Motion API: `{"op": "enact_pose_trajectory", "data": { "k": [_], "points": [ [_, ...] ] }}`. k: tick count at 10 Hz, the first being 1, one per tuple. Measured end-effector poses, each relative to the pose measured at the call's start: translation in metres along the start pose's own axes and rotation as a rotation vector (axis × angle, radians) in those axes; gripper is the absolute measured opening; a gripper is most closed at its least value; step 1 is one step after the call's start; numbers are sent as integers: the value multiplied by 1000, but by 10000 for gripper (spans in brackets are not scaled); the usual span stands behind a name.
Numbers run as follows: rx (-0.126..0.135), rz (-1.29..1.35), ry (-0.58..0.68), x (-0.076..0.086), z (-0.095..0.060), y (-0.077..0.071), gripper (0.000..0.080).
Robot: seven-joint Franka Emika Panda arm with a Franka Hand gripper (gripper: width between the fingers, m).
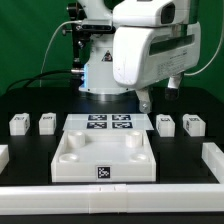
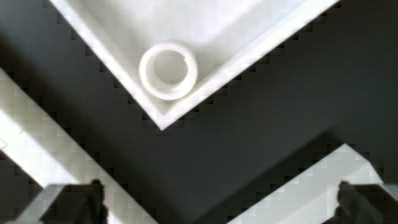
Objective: Assemble one leg
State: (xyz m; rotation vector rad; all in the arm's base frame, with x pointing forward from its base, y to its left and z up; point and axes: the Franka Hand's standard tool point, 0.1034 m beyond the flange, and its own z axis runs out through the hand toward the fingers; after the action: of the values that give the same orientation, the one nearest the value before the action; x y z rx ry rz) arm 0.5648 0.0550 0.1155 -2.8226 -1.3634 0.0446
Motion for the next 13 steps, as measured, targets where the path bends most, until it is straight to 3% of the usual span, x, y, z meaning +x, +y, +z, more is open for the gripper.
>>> {"op": "enact_pose_trajectory", "data": {
  "k": [13],
  "points": [
    [1, 0, 0, 0, 0, 0, 650]
  ]
}}
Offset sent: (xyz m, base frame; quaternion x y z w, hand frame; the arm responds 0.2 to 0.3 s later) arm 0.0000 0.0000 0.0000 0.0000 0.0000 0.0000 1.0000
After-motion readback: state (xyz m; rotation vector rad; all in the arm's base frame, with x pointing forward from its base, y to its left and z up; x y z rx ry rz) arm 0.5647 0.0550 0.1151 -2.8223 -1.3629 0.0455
